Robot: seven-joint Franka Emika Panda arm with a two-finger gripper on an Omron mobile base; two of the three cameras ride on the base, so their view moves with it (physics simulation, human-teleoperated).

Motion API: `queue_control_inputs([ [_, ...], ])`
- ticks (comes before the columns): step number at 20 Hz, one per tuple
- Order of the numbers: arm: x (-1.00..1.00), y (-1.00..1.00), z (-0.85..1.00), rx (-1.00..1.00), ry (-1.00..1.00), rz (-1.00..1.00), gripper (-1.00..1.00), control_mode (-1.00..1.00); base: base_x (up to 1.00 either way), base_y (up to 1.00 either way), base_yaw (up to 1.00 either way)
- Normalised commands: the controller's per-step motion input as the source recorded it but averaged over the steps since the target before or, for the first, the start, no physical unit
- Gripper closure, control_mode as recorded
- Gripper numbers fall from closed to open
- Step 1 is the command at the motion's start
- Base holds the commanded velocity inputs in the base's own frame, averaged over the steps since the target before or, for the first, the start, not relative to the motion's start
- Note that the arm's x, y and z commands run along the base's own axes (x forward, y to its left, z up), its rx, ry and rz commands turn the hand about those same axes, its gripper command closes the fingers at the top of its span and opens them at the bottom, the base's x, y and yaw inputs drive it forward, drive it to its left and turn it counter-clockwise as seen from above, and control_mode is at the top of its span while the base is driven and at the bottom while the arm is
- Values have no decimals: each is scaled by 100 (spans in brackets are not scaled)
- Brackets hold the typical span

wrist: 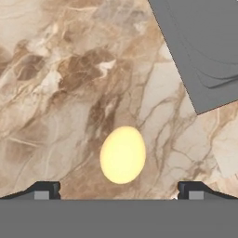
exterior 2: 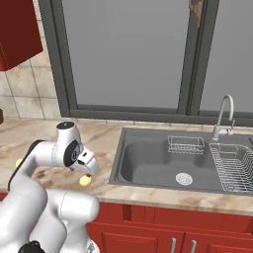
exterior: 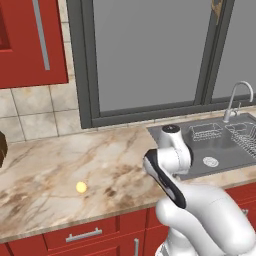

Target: Gather the eggs and milk located in the vicinity of the sink area and place them right next to the bowl.

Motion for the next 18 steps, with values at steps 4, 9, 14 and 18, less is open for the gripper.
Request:
queue_control_inputs([
  [4, 0, 0, -39, 0, 4, -4, -100, -100, 0, 0, 0],
  [9, 0, -2, -23, 0, 9, -4, -100, -100, 0, 0, 0],
  [14, 0, -7, -12, 1, 12, -5, -100, -100, 0, 0, 0],
  [18, 0, -1, -8, 0, 10, -5, -100, -100, 0, 0, 0],
])
